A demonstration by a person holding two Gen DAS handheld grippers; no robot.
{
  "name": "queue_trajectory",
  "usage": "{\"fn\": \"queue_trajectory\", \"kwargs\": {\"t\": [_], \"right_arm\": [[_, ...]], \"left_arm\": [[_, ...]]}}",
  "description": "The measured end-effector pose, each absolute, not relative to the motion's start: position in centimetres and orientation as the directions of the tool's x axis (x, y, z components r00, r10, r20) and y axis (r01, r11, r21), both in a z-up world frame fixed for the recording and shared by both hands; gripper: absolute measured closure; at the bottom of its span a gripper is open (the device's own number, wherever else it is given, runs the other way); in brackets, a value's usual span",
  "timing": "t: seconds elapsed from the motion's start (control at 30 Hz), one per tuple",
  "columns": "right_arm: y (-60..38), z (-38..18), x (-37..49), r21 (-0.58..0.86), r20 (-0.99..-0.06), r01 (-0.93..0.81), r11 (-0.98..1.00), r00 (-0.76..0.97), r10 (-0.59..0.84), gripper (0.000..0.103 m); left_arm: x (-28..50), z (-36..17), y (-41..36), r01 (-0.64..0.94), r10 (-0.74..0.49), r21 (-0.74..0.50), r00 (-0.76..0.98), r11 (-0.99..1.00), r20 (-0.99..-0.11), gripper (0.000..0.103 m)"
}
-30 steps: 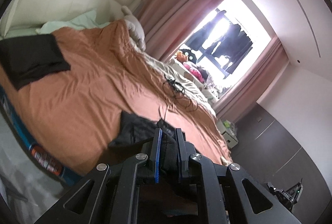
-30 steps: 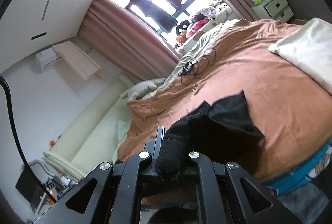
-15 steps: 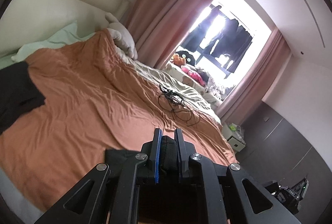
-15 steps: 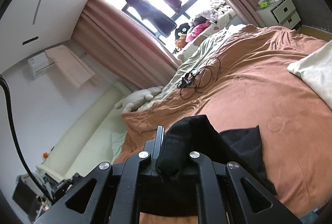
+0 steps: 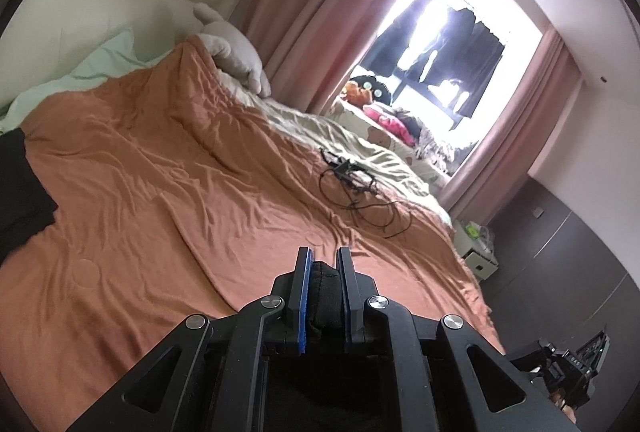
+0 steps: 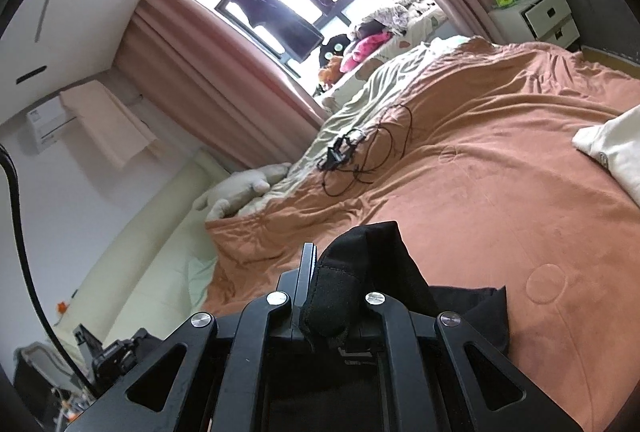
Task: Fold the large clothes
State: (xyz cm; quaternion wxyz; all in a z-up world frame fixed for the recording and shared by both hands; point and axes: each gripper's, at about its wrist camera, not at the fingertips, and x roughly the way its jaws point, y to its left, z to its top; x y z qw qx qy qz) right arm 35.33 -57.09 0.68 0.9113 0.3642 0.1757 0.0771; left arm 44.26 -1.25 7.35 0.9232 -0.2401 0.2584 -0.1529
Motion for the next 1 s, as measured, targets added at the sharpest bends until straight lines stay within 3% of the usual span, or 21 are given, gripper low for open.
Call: {"fn": "queue_trajectory", "kwargs": {"t": [0.53, 0.6, 0.63, 0.67, 0.73, 0.77, 0.8, 1.0], "right_arm": [[-58.3, -8.9, 44.1, 0.669, -0.429, 0.115, 0.735, 0.866, 0.255, 0.094], [-58.2, -9.6, 44.5, 0.64, -0.455, 0.139, 0.755, 0.861, 0.227, 0.091], [-58.2, -9.8, 44.6, 0.629, -0.47, 0.156, 0.761, 0.857, 0.213, 0.085], [-58.2, -10.0, 44.8, 0.615, -0.493, 0.181, 0.768, 0.847, 0.196, 0.08], [-58.3, -10.4, 45.3, 0.593, -0.531, 0.215, 0.776, 0.829, 0.175, 0.041], [-58.4, -10.4, 45.3, 0.585, -0.54, 0.225, 0.779, 0.825, 0.167, 0.033], [-58.5, -10.4, 45.2, 0.58, -0.54, 0.23, 0.781, 0.827, 0.157, 0.029], [-59.6, -10.1, 43.6, 0.58, -0.546, 0.242, 0.778, 0.824, 0.151, 0.028]], "left_arm": [[53.9, -4.2, -3.3, 0.04, -0.371, -0.5, 0.722, 0.865, -0.584, 0.09], [54.7, -5.3, -3.6, 0.033, -0.369, -0.491, 0.702, 0.871, -0.609, 0.089], [55.1, -5.9, -3.9, 0.02, -0.355, -0.472, 0.687, 0.881, -0.634, 0.089], [55.4, -6.2, -4.1, 0.01, -0.345, -0.461, 0.678, 0.887, -0.649, 0.082], [55.9, -6.9, -4.1, -0.004, -0.354, -0.469, 0.65, 0.883, -0.672, 0.054], [56.0, -7.2, -3.9, -0.013, -0.359, -0.48, 0.646, 0.877, -0.674, 0.03], [55.8, -7.3, -3.6, -0.022, -0.359, -0.492, 0.656, 0.87, -0.664, 0.019], [53.9, -6.5, -2.4, -0.037, -0.342, -0.5, 0.687, 0.865, -0.642, 0.016]]}}
